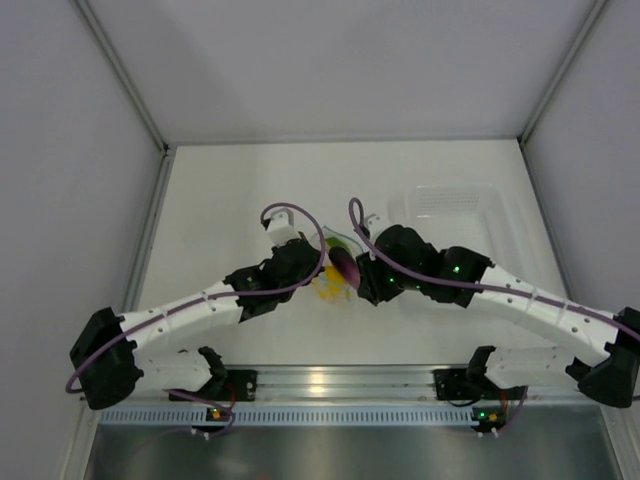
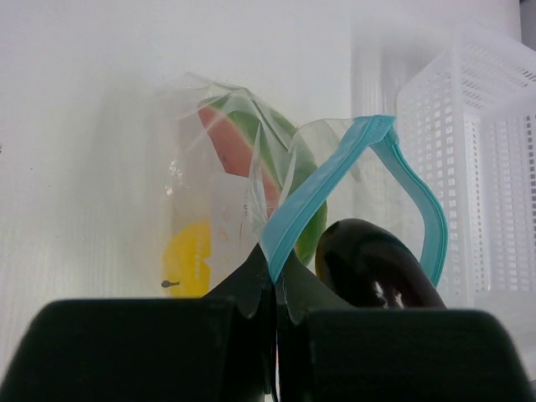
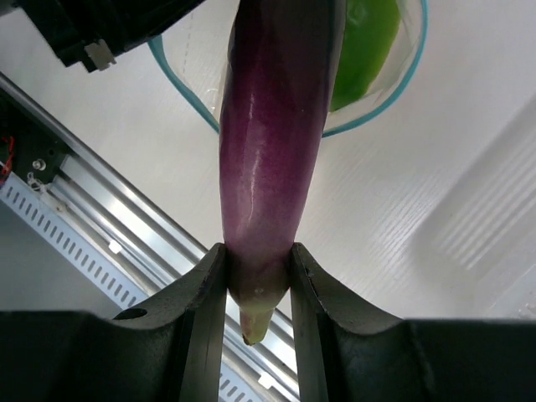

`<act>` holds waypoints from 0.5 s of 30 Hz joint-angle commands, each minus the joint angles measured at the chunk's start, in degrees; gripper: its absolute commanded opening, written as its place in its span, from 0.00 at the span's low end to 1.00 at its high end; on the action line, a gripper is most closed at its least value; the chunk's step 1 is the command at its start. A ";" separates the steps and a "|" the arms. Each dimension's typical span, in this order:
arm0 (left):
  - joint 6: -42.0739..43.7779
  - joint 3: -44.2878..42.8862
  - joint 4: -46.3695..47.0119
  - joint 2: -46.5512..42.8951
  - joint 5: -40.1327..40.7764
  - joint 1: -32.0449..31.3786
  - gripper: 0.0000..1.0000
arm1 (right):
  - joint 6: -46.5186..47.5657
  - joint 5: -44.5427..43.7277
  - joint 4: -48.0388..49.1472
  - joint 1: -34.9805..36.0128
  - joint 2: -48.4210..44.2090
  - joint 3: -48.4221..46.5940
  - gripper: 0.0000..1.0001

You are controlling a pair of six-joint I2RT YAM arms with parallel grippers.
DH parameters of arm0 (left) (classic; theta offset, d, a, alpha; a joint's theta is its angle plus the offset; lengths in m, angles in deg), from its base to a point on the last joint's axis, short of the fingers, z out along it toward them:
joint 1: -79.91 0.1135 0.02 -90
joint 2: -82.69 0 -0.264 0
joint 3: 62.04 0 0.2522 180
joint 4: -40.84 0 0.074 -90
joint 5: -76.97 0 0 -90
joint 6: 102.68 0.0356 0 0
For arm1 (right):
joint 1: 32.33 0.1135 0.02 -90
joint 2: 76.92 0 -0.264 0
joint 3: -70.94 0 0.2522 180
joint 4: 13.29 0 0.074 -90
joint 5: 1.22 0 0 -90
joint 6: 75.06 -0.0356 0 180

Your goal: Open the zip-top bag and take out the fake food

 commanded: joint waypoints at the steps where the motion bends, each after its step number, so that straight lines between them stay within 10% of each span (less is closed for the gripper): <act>1: -0.85 -2.33 0.65 0.70 0.82 -0.23 0.00 | 1.21 1.53 0.51 0.93 -5.51 -0.08 0.00; 15: -2.34 -0.57 0.65 -0.79 -0.68 -0.23 0.00 | 3.05 -14.29 -1.25 -14.34 -16.51 -2.36 0.00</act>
